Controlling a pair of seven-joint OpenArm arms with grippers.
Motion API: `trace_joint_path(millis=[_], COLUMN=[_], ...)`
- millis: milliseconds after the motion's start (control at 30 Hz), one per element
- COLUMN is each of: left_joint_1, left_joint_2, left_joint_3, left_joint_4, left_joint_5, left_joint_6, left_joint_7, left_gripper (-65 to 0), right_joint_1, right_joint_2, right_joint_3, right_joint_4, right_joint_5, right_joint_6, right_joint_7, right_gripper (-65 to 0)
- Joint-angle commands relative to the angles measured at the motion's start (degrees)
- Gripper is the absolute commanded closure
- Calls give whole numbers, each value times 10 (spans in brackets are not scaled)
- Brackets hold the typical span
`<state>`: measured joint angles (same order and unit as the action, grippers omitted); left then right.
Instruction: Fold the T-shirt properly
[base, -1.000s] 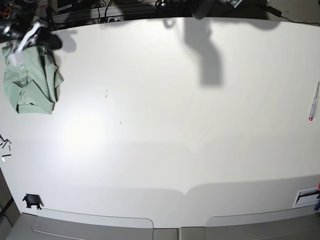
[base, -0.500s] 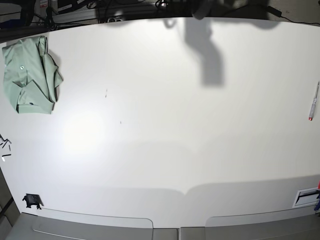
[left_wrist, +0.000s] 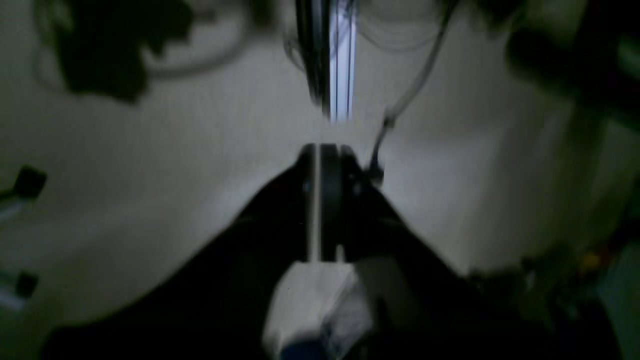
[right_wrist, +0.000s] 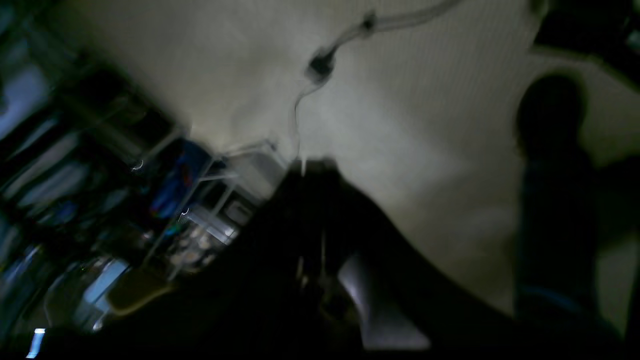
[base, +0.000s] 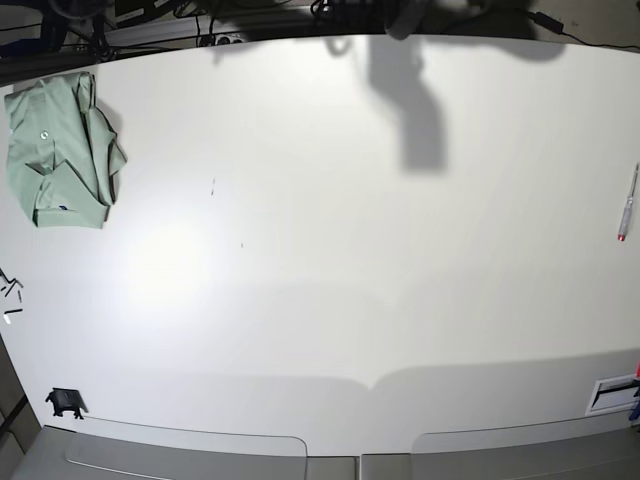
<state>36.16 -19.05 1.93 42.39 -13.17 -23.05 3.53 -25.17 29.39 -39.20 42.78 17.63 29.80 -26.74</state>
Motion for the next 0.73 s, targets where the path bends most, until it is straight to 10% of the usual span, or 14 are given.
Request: trace_joint_path(millis=[0,100,200,367,700], left_joint_1=[-3,-43,-70,-87,-91], left_joint_2=[1,13,24,41,62], left_joint_3=[0,0,0,0,0], left_joint_4=[-15,-55,-74,-75,-75], left_joint_5=[0,0,1,0,0], left_joint_6=[-5,-3,42,101,102], left_joint_7=[-9,-13,-15,-15,-20], left_gripper=[-43,-42,-42,-35,0], right_joint_1=[8,41,70,100,110], right_joint_2=[-3,-40,-75,-113,-147], right_joint_3=[-11,-39,-47,-47,-47], right_joint_4=[-13,-46,-61,-72,-72], right_joint_5=[-7,-10,-5,74,143], right_joint_6=[-36,-178,-253,-299,-329], right_joint_7=[13,50,56,55,53], right_gripper=[0,0,0,0,0])
